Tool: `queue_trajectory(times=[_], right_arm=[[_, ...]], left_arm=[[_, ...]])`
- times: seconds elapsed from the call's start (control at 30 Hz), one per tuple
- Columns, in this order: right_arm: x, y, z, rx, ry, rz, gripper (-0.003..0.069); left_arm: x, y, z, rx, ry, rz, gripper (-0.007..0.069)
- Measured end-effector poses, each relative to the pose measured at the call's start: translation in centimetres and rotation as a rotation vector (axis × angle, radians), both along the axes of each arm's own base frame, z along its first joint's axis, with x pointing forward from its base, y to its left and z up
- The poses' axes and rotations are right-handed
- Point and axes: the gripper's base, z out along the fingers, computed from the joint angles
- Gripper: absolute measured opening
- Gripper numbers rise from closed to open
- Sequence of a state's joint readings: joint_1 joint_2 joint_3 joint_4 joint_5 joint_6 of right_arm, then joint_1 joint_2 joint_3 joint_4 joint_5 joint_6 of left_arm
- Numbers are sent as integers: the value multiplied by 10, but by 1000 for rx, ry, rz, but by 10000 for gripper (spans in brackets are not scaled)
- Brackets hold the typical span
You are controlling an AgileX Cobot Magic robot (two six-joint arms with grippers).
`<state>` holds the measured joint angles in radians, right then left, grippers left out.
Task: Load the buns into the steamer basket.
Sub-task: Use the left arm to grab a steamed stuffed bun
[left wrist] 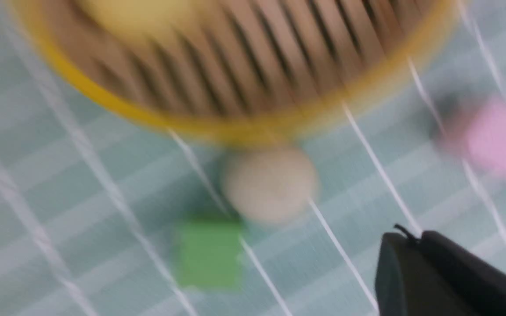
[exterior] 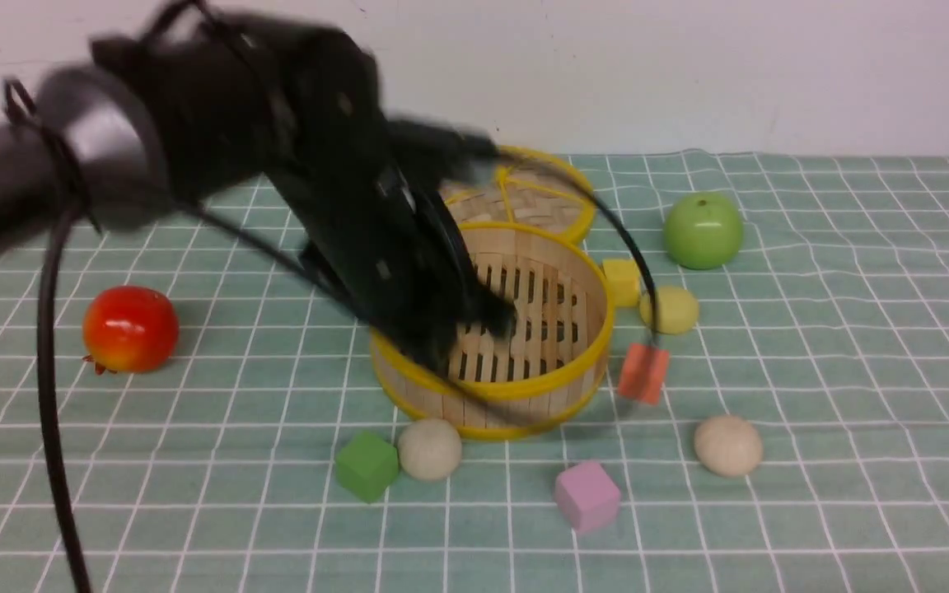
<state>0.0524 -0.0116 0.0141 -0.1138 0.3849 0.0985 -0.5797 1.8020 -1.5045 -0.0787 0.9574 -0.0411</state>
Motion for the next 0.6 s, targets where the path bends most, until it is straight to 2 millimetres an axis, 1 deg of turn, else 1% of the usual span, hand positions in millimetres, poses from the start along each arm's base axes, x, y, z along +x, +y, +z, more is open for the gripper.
queue_trajectory(times=[0.07,0.13,0.17,0.23,0.27,0.3,0.43,0.47,0.5,0.57,0.6], right_arm=[[0,0,0,0,0,0,240],[0,0,0,0,0,0,240],[0,0,0,0,0,0,240],[0,0,0,0,0,0,240],[0,0,0,0,0,0,240],[0,0,0,0,0,0,240],[0,0,0,0,0,0,240],[0,0,0,0,0,0,240],[0,0,0,0,0,0,240],[0,0,0,0,0,0,240],[0,0,0,0,0,0,240]], left_arm=[[-5,-3,-13,15,38,5,0],[-3,-3,-29,29,48,22,2],[-3,-3,-29,31,49,24,4],[4,-5,-36,28,13,28,47],[4,-5,-36,27,8,28,47],[7,-5,-37,31,-22,23,88],[13,-5,-38,50,-84,19,180],[14,-5,-38,51,-85,20,184],[15,-5,-42,59,-80,24,221],[16,-5,-47,67,-67,28,247],[16,-5,-47,68,-66,28,247]])
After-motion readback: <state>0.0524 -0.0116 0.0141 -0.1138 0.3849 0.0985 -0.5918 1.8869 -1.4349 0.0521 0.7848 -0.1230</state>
